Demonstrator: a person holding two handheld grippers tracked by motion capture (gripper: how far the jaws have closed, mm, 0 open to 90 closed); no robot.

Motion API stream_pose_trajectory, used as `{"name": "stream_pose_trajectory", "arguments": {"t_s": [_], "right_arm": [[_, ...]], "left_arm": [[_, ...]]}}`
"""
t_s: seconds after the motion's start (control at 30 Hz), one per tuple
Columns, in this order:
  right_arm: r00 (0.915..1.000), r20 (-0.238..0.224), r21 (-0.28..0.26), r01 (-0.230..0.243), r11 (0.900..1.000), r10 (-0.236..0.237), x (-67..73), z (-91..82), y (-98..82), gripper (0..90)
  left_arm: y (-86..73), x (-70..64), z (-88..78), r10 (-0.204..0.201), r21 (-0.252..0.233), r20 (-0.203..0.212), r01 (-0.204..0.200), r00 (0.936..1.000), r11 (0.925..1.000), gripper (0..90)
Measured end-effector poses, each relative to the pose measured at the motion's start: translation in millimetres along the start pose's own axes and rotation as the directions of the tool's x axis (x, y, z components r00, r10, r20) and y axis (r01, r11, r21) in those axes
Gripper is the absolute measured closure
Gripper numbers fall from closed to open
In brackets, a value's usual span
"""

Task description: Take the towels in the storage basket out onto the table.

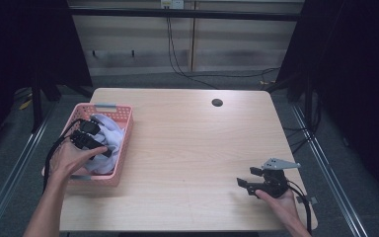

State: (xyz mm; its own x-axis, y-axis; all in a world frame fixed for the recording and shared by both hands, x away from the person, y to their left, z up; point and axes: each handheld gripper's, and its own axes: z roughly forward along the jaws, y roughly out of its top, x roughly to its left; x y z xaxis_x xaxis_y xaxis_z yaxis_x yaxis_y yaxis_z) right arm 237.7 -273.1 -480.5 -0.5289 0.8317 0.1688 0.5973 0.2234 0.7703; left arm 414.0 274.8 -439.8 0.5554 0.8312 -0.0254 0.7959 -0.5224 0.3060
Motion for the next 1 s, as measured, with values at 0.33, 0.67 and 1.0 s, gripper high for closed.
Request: {"name": "stream_pose_trajectory", "arguments": {"t_s": [0.33,0.67,1.0], "right_arm": [[0.9999,-0.008,0.000,0.009,1.000,-0.009,0.1,-0.6,-0.4,27.4],[0.9998,-0.014,0.013,0.015,1.000,-0.015,1.3,0.1,-1.0,27.3],[0.9998,-0.018,0.015,0.010,1.000,-0.009,1.3,-0.1,-0.9,27.3]], "left_arm": [[1.7,-8.2,18.0,0.027,0.086,-0.041,-0.024,0.9988,0.9960,0.0],[3.6,-14.7,21.0,0.085,0.136,-0.132,-0.067,0.9876,0.9884,21.2],[7.5,-9.1,15.3,0.073,0.134,-0.128,-0.056,0.9890,0.9894,51.9]]}}
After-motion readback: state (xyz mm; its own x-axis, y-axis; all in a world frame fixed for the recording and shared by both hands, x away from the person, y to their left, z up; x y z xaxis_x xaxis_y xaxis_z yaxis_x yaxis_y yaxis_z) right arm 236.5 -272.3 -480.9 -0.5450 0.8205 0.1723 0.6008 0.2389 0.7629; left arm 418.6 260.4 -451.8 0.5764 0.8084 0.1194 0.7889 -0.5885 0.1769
